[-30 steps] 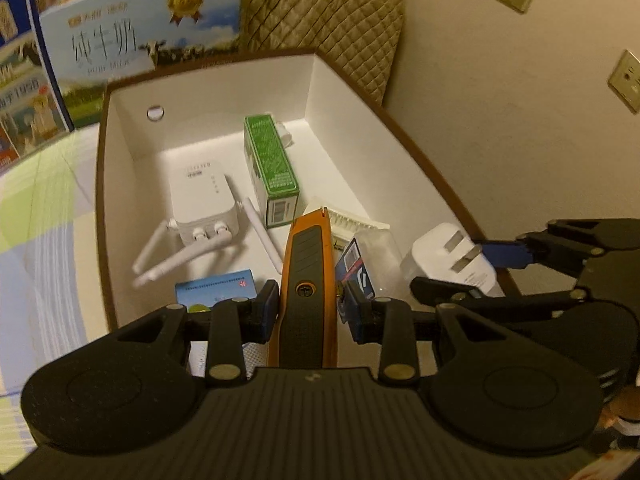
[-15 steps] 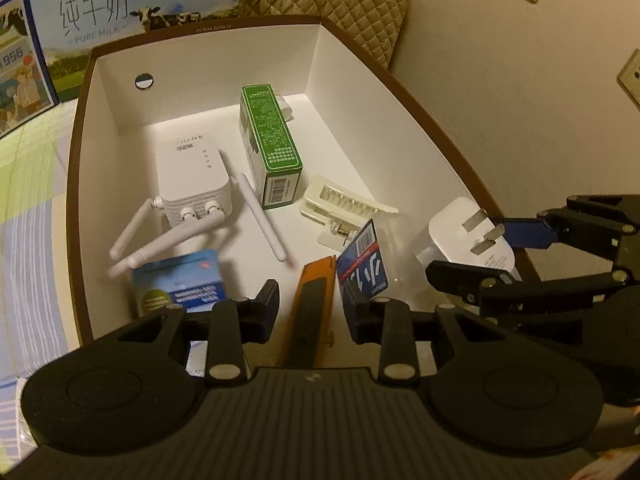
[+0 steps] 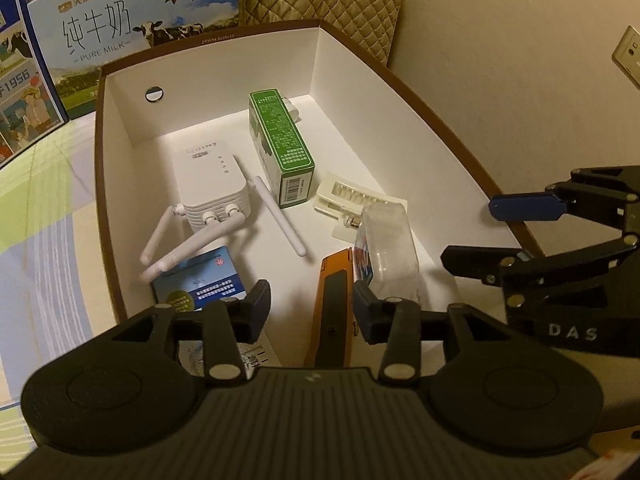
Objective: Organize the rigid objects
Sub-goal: 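Release the knife into the box with the left tool while the right tool releases the adapter, then move both tools back toward the toothpaste tube and white charger on the bed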
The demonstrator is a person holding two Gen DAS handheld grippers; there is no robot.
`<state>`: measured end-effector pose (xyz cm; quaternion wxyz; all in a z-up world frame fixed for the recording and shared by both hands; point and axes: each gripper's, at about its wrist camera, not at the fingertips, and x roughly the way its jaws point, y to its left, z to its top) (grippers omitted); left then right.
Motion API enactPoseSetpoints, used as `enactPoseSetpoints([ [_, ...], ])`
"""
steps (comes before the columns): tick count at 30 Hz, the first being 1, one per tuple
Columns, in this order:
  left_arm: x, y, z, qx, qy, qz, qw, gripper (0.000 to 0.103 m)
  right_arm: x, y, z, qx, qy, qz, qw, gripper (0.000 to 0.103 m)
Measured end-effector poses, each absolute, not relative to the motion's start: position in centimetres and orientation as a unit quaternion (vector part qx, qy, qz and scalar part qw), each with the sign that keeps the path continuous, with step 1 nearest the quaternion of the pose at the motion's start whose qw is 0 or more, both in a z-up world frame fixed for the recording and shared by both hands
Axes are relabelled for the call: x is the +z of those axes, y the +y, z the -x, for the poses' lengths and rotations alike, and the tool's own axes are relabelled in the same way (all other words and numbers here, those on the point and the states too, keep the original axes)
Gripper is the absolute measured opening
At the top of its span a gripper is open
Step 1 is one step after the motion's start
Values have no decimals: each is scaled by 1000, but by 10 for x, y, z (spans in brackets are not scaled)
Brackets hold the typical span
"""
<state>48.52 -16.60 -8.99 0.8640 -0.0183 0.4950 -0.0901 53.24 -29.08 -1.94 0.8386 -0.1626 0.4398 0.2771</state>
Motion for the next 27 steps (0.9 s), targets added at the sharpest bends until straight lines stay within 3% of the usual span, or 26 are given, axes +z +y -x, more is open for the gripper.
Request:
enactPoseSetpoints([
  [27,-53,-147,-444,-87,470,23,878,44,-5,-302,-497,288,441,115,842,54],
])
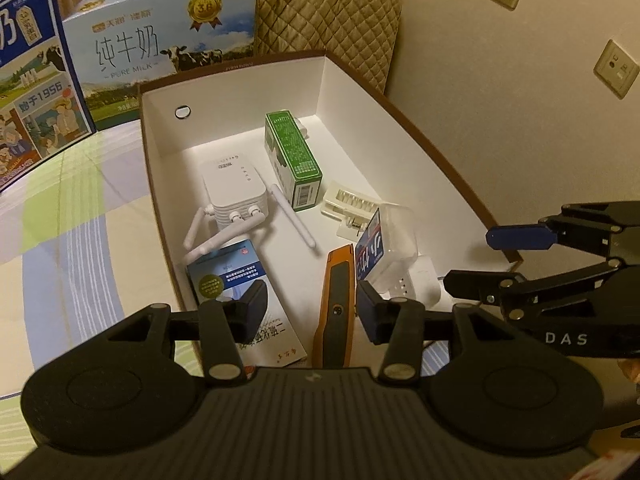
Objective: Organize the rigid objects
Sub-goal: 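Move both tools back toward the toothpaste tube and white charger on the bed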
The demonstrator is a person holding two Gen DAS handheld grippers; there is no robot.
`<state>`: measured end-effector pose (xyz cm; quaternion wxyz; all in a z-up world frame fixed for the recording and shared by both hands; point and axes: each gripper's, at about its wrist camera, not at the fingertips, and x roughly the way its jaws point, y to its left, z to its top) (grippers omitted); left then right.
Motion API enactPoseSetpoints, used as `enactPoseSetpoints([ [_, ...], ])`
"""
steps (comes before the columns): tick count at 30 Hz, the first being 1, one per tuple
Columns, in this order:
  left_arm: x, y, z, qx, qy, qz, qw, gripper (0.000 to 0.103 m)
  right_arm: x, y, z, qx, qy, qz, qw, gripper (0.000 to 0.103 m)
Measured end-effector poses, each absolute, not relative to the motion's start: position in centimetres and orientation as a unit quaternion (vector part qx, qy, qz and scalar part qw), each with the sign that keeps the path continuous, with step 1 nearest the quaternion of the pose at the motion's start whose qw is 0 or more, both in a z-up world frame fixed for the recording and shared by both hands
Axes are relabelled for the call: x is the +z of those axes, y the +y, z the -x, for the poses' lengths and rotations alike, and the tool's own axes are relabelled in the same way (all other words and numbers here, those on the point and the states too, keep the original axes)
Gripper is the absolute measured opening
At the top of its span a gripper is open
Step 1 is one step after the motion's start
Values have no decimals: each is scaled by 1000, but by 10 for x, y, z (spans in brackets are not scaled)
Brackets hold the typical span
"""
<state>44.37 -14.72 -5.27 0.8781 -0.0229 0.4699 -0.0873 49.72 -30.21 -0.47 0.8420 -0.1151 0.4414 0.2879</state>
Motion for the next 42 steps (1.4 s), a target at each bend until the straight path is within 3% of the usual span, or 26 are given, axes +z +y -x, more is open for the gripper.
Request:
enactPoseSetpoints([
  [19,-17,-102,-370,-71,446,42,891,45,25,-297,-437,308,420,69,851,54],
  [42,-39,-5,-275,2,478,83,874,48,-3,-228,-358,353,450,78,817,54],
])
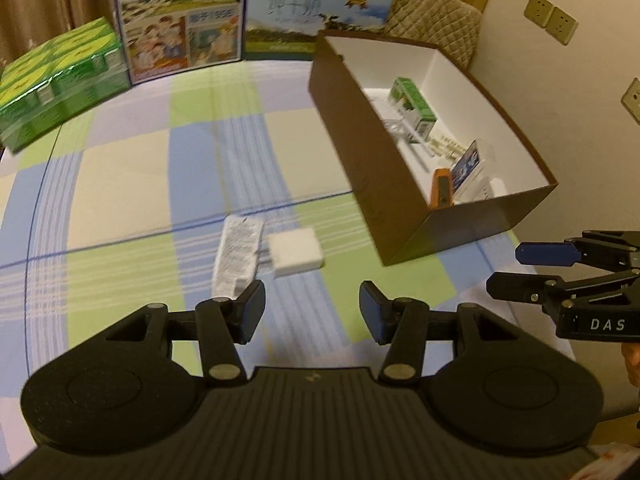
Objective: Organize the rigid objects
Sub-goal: 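Move both tools back toward the toothpaste tube and white charger on the bed, then grasp the white toothpaste tube with the left tool while the right tool grasps the white charger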
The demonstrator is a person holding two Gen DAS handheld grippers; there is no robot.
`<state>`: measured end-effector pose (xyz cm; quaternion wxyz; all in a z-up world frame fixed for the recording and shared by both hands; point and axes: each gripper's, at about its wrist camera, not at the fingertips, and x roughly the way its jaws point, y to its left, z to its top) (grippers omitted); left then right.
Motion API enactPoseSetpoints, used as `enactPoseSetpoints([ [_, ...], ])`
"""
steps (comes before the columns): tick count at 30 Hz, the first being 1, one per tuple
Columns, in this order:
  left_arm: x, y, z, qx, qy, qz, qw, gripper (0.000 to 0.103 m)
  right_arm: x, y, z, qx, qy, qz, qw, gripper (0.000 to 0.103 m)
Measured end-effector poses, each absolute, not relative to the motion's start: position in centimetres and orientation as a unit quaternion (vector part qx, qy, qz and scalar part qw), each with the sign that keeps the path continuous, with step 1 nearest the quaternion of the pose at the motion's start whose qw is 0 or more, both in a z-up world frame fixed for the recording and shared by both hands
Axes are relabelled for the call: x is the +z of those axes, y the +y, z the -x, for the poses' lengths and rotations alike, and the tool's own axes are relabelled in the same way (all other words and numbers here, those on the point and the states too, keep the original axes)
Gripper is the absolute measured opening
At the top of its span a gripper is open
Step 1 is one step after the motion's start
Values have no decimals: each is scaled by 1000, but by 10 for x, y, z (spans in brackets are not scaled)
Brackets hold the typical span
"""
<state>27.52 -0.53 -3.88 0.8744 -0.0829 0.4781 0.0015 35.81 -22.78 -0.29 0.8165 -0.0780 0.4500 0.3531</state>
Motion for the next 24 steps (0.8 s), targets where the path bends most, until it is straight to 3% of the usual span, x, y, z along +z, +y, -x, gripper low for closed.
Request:
enactPoseSetpoints([
  [24,-77,44,-252,38,513,75,854,48,-51,-148,-335,364,478,101,793,54],
])
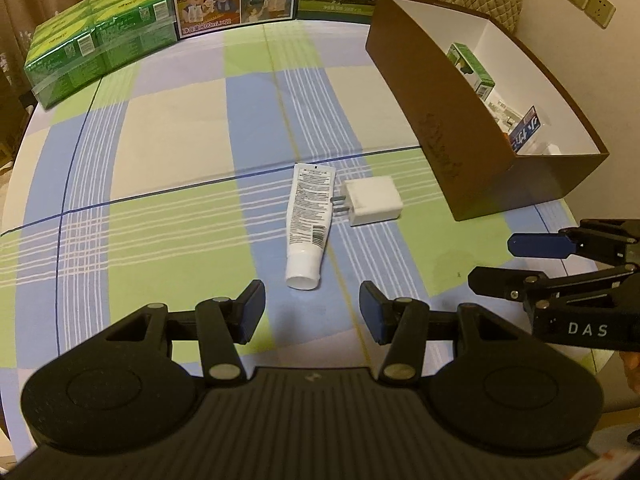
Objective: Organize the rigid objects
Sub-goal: 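Grasp the white toothpaste tube with the left tool while the right tool grasps the white charger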
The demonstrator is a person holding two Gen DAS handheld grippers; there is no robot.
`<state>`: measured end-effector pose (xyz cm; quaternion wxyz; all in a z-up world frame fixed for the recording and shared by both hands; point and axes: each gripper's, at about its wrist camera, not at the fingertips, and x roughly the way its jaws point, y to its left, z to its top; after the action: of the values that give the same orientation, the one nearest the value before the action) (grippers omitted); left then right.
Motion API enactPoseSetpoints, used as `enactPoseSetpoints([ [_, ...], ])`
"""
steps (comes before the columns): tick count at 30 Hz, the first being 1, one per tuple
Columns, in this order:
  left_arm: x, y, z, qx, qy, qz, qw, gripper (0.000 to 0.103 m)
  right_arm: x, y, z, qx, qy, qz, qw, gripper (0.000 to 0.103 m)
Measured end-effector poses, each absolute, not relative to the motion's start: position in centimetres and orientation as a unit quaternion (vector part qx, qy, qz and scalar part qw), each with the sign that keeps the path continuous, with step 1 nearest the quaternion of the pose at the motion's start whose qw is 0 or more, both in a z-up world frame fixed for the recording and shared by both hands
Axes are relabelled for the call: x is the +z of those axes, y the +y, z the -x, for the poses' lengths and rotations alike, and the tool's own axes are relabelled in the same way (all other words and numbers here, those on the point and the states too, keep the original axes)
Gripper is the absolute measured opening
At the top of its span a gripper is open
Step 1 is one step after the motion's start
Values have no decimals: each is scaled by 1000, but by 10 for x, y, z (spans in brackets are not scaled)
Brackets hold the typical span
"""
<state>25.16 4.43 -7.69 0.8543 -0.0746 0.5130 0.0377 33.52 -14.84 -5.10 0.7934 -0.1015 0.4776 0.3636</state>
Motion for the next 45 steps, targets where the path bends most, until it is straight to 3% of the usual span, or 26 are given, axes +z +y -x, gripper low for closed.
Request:
enactPoseSetpoints([
  [32,-161,50,-334,15,542,20,840,46,-108,-97,-376,336,471,106,809,54],
  [36,-161,49,-333,7,529,10,848,34,-109,-97,-378,338,472,108,807,54],
  [45,-159,80,-309,72,522,19,850,33,-119,-80,-379,352,462,139,802,54],
])
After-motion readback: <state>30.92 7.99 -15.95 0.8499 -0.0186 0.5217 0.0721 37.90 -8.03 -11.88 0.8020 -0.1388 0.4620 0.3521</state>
